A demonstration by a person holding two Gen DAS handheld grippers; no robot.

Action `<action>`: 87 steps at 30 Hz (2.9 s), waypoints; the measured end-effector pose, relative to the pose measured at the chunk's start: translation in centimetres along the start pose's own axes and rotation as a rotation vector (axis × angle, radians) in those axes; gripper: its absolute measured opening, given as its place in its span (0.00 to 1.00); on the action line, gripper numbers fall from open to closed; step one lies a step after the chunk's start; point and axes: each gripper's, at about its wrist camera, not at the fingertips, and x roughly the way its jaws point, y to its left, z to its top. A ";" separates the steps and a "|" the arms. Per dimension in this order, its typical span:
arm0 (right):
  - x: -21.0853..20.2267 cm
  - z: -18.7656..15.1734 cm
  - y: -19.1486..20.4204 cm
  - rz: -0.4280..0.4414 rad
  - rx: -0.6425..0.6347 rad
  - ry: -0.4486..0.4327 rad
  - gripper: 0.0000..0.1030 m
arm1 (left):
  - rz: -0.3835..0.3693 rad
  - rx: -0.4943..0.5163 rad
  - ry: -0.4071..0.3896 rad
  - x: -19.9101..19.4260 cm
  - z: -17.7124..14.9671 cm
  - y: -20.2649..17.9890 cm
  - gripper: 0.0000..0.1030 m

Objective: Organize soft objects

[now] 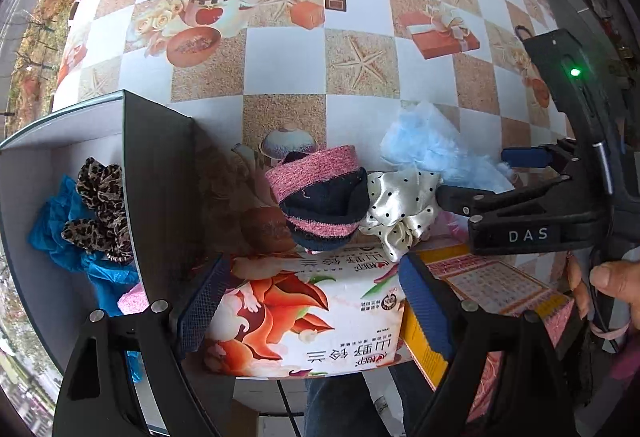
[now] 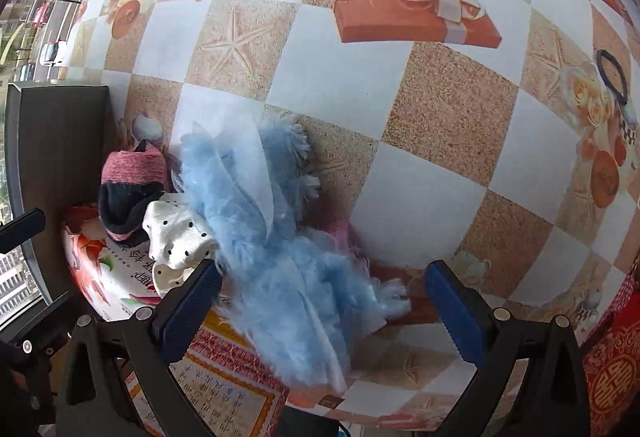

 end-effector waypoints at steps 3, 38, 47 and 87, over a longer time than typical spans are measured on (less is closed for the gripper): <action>0.0 0.2 -1.8 -0.039 0.048 -0.055 0.99 | 0.011 -0.006 0.051 2.1 1.1 -0.4 0.86; -5.2 -3.1 -17.5 0.197 0.470 -0.218 0.64 | -0.018 -0.146 0.013 3.9 7.2 1.0 0.86; -5.3 -1.0 -13.4 -0.034 0.309 -0.247 0.71 | 0.054 -0.167 -0.014 5.6 7.6 0.7 0.87; -10.3 -6.9 -13.1 0.117 0.381 -0.417 0.33 | -0.028 0.124 -0.308 -5.5 7.2 -8.3 0.25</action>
